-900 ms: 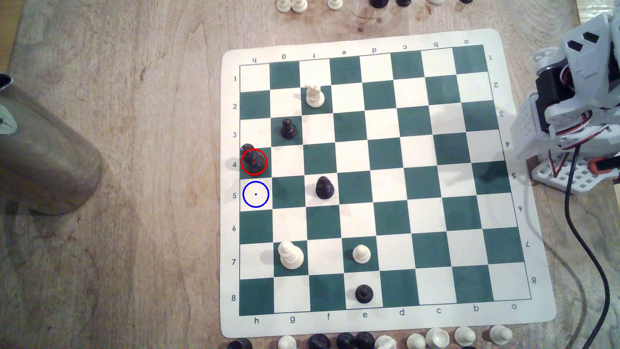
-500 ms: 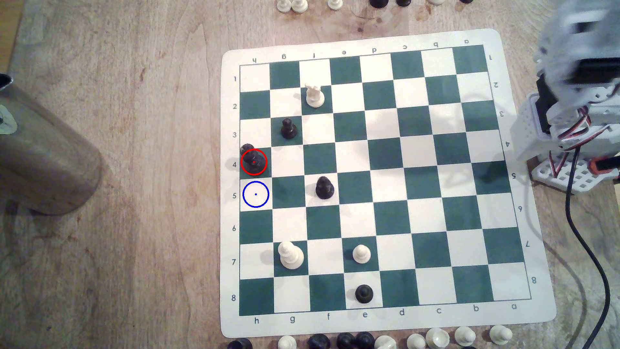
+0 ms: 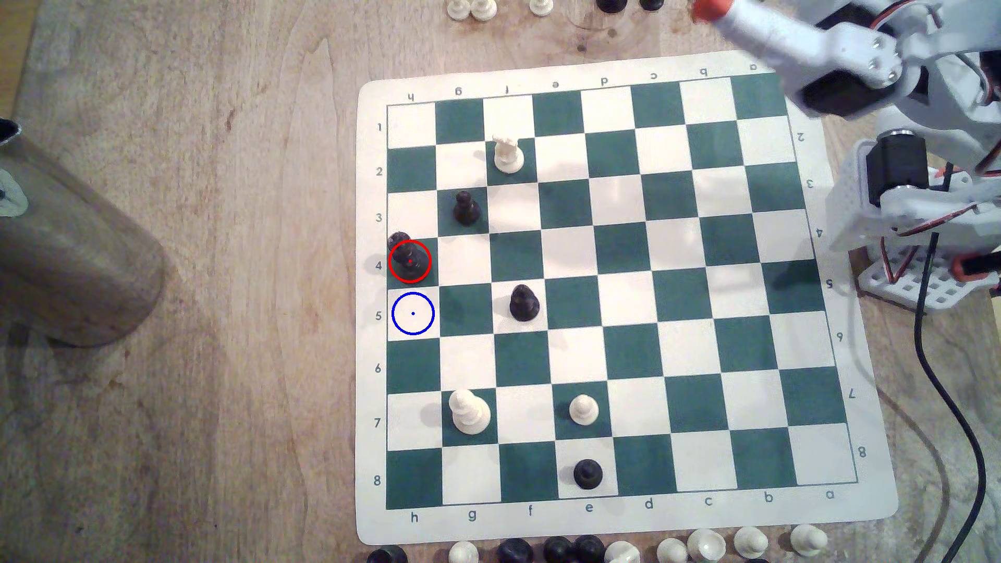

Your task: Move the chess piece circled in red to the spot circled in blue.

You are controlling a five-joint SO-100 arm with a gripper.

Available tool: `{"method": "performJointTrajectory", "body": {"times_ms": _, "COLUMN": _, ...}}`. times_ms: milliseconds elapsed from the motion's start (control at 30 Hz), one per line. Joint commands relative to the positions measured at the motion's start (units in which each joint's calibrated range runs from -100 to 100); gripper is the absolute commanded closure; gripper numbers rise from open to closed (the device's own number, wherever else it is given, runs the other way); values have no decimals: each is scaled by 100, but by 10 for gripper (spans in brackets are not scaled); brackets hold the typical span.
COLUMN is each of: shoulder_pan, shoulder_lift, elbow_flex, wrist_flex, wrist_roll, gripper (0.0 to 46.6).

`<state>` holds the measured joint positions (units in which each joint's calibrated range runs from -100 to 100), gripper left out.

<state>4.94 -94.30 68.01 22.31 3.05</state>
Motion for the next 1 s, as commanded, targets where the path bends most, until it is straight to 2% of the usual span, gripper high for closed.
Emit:
{"method": "performJointTrajectory", "body": {"times_ms": 0, "shoulder_pan": 18, "shoulder_lift": 551, "elbow_flex": -1035, "wrist_flex": 1241, "wrist_roll": -24, "gripper": 449}}
{"method": "performJointTrajectory", "body": {"times_ms": 100, "shoulder_pan": 50, "shoulder_lift": 602, "elbow_flex": -1016, "wrist_flex": 1250, "wrist_roll": -10, "gripper": 372}}
{"method": "performJointTrajectory", "body": {"times_ms": 167, "shoulder_pan": 57, "shoulder_lift": 907, "elbow_flex": -1053, "wrist_flex": 1307, "wrist_roll": -34, "gripper": 353}}
{"method": "performJointTrajectory", "body": {"times_ms": 300, "shoulder_pan": 96, "shoulder_lift": 1383, "elbow_flex": -1316, "wrist_flex": 1823, "wrist_roll": 0, "gripper": 264}}
{"method": "performJointTrajectory", "body": {"times_ms": 400, "shoulder_pan": -60, "shoulder_lift": 2147, "elbow_flex": -2014, "wrist_flex": 2249, "wrist_roll": -200, "gripper": 256}}
{"method": "performJointTrajectory", "body": {"times_ms": 567, "shoulder_pan": -357, "shoulder_lift": 2648, "elbow_flex": -2222, "wrist_flex": 2339, "wrist_roll": -361, "gripper": 244}}
{"method": "performJointTrajectory", "body": {"times_ms": 600, "shoulder_pan": -428, "shoulder_lift": 2945, "elbow_flex": -2422, "wrist_flex": 2454, "wrist_roll": -474, "gripper": 242}}
{"method": "performJointTrajectory", "body": {"times_ms": 733, "shoulder_pan": -396, "shoulder_lift": 3760, "elbow_flex": -2857, "wrist_flex": 2404, "wrist_roll": -615, "gripper": 230}}
{"method": "performJointTrajectory", "body": {"times_ms": 967, "shoulder_pan": -318, "shoulder_lift": 4872, "elbow_flex": -3165, "wrist_flex": 2126, "wrist_roll": -630, "gripper": 216}}
